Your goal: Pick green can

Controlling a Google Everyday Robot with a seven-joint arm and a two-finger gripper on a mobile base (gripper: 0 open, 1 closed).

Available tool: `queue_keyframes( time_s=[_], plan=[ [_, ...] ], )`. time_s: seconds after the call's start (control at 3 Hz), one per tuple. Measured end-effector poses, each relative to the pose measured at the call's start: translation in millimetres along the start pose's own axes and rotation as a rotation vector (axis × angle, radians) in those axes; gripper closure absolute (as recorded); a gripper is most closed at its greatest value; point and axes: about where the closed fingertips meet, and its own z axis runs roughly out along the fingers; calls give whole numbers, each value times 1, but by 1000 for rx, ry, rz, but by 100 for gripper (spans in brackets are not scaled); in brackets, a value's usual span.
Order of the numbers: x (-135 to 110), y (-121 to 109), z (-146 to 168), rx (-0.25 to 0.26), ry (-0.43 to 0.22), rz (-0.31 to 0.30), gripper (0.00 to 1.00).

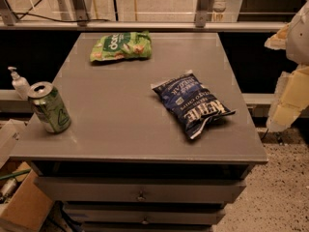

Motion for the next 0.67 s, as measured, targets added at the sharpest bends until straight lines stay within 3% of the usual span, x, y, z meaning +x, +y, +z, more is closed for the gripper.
queue_keyframes(
  time_s=[0.67],
  plan=[
    [-17, 13, 4, 2, -58, 5, 0]
  ],
)
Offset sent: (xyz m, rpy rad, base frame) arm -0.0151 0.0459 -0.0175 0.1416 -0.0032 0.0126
